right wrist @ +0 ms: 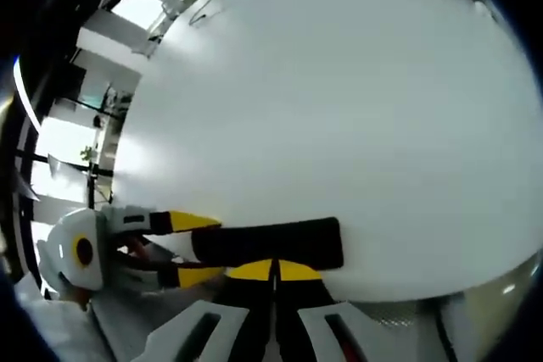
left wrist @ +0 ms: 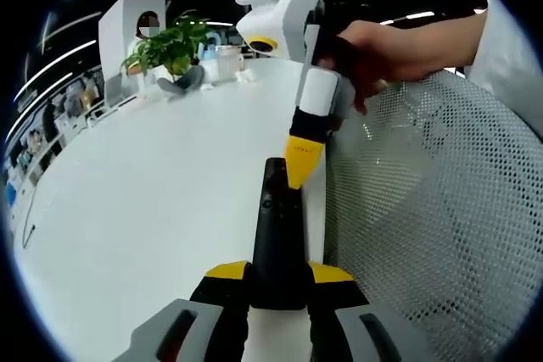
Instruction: Press the specified remote control buttons in sequence, fully releasing each button before pressing the next.
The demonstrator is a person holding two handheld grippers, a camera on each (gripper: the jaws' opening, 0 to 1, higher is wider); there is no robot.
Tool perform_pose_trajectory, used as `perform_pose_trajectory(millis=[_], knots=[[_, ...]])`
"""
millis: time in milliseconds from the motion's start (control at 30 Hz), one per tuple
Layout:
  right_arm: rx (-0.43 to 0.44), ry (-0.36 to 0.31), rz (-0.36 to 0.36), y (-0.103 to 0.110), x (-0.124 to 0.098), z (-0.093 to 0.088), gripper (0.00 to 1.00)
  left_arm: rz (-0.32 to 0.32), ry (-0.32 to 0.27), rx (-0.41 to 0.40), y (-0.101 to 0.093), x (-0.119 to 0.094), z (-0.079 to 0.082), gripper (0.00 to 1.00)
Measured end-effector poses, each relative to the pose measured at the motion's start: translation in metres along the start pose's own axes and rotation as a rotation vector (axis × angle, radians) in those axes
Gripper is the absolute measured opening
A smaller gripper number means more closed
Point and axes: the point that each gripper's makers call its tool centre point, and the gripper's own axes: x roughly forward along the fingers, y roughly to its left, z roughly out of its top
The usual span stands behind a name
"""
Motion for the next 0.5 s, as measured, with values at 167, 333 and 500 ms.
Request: perform_pose_trajectory(millis=[167,333,500], knots=[[-0.026,-0.089,-0.022,-0.003,-0.006,0.013,0.00,0.000,-0.001,0.000,0.000,0.000,0.000,0.25],[-0.024,-0.065,0.000,0.003,-0.001,0.011,0.00,0.000,0.000,0.000,0.000,0.000,0.000,0.25],[-0.063,-0.071,-0.034,0.000,0.001,0.013,0.00,-0.001,0.000,0.000,0.000,0.000,0.000,0.25]])
